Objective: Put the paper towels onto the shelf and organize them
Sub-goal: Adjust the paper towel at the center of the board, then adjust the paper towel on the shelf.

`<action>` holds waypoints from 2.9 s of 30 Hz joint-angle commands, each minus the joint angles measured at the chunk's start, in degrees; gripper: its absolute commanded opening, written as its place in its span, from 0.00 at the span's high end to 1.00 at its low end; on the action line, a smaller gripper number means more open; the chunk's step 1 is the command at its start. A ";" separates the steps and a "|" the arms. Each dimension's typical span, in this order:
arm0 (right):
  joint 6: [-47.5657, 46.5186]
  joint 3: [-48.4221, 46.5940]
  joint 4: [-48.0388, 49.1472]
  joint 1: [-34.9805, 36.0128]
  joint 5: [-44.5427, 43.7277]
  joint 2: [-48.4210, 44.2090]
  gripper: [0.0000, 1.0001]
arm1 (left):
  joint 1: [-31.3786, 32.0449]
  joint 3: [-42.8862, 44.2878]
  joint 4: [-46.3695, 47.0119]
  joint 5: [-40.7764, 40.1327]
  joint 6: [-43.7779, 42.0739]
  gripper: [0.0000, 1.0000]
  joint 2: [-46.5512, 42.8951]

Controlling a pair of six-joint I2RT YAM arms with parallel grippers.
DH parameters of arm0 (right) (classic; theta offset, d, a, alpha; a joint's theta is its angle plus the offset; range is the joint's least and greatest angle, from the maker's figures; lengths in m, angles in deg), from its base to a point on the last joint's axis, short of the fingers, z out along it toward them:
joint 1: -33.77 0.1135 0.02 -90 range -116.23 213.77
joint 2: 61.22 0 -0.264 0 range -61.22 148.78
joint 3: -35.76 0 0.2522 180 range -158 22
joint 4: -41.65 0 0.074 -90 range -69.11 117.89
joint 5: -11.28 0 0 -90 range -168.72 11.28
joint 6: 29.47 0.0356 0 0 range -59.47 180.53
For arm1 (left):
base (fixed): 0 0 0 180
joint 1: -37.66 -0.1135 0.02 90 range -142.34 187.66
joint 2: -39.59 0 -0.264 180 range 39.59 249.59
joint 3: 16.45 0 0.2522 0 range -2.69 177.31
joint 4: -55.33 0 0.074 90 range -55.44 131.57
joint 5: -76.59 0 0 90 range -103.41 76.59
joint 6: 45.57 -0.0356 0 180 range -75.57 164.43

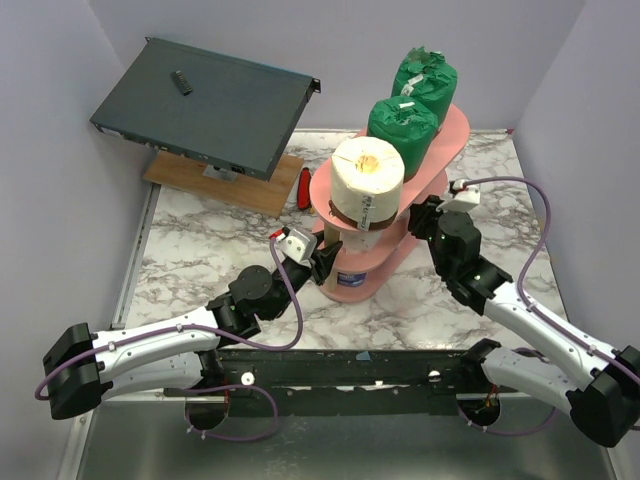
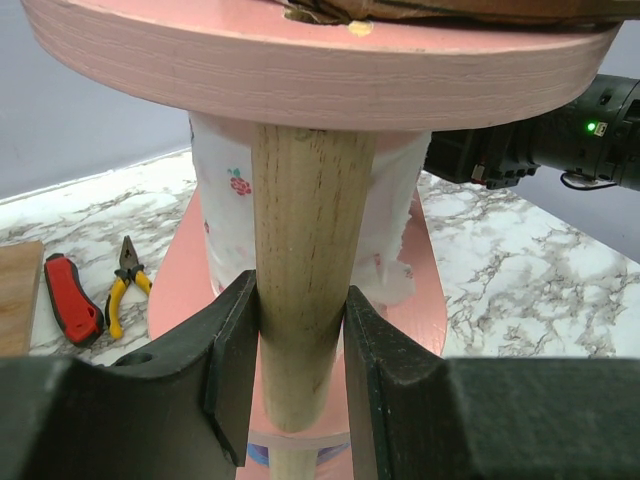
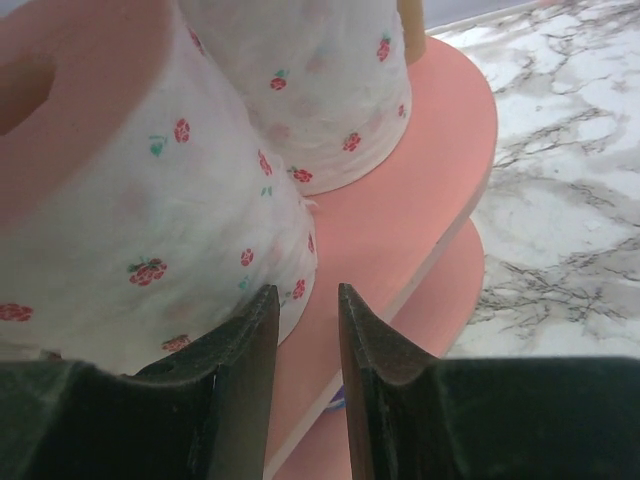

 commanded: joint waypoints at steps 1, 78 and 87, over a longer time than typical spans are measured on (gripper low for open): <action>1.24 -0.50 4.55 -0.07 4.31 1.46 0.66 | 0.45 -1.27 -2.52 -3.05 2.66 1.00 -1.35; 0.02 -22.51 -19.45 -0.07 44.44 -17.21 0.41 | 1.53 -2.52 -29.16 -10.70 18.07 0.16 -21.60; -1.26 -24.23 -18.76 -0.07 40.84 -14.36 0.27 | 1.48 -2.66 -28.93 -11.47 18.17 0.16 -20.20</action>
